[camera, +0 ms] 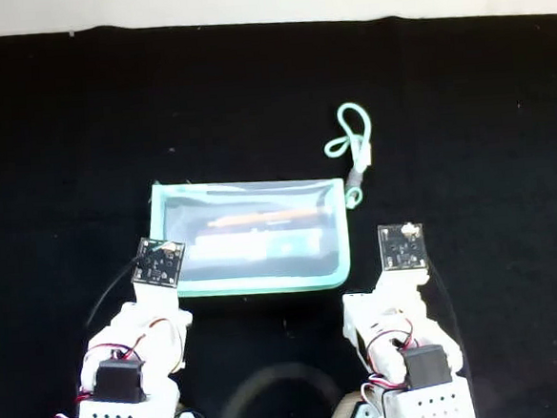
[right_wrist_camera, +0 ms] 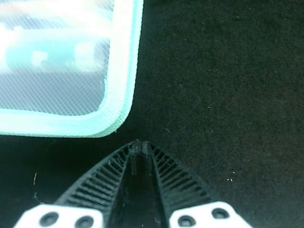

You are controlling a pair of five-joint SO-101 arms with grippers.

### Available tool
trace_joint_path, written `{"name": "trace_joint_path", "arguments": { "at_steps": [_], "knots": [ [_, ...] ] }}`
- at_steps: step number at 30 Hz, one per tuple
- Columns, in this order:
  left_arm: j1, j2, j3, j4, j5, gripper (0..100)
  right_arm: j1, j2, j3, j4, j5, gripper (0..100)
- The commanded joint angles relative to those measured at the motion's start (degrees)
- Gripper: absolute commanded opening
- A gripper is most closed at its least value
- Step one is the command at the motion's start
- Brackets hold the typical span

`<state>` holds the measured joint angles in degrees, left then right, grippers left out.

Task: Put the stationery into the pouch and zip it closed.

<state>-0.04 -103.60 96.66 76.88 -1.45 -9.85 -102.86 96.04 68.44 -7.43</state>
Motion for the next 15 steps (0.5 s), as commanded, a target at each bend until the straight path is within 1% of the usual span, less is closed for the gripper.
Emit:
{"name": "trace_joint_path", "arguments": {
  "at_steps": [1, 15],
  "knots": [
    [0.75, -0.13, 0.48, -0.09, -0.26, 1, -0.57, 0.04, 7.6, 0.31, -0.44, 0.7],
    [0.84, -0.13, 0.48, -0.09, -0.26, 1, -0.57, 0.04, 7.69, -0.57, -0.35, 0.7]
  ]
}}
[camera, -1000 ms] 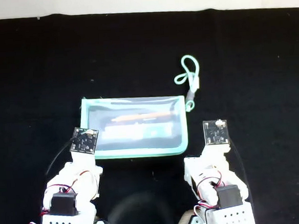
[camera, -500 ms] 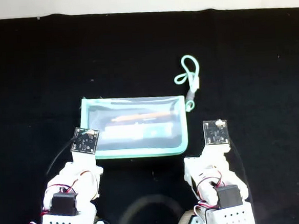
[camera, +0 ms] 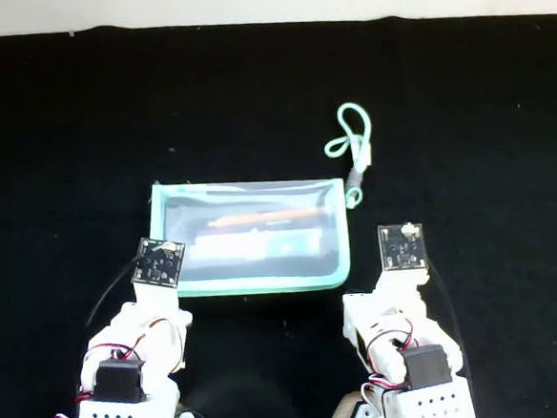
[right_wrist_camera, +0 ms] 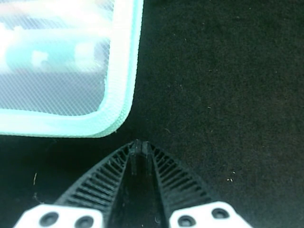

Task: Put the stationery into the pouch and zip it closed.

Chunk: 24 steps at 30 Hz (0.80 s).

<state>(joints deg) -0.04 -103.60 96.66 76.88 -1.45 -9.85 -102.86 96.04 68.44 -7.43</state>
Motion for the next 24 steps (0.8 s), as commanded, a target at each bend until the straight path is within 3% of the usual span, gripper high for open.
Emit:
{"name": "trace_joint_path", "arguments": {
  "at_steps": [1, 5, 11, 18, 24],
  "knots": [
    [0.84, -0.13, 0.48, -0.44, -0.26, 1, -0.57, 0.04, 7.69, -0.57, -0.26, 0.7],
    [1.98, -0.22, 0.22, -1.58, -0.35, 1, -0.48, 0.04, 7.6, -3.12, -0.26, 0.7],
    [1.89, -0.22, -3.56, -9.85, -0.44, 1, -0.4, 0.04, 7.52, -12.44, -0.18, 0.7],
    [1.89, -0.22, -9.19, -10.55, -0.53, 1, 0.48, 0.04, 3.91, -16.31, -0.18, 0.7],
    [1.8, -0.22, -11.74, -10.64, -0.53, 1, 5.85, 0.04, 0.92, -16.31, -0.18, 0.7]
  ]
}}
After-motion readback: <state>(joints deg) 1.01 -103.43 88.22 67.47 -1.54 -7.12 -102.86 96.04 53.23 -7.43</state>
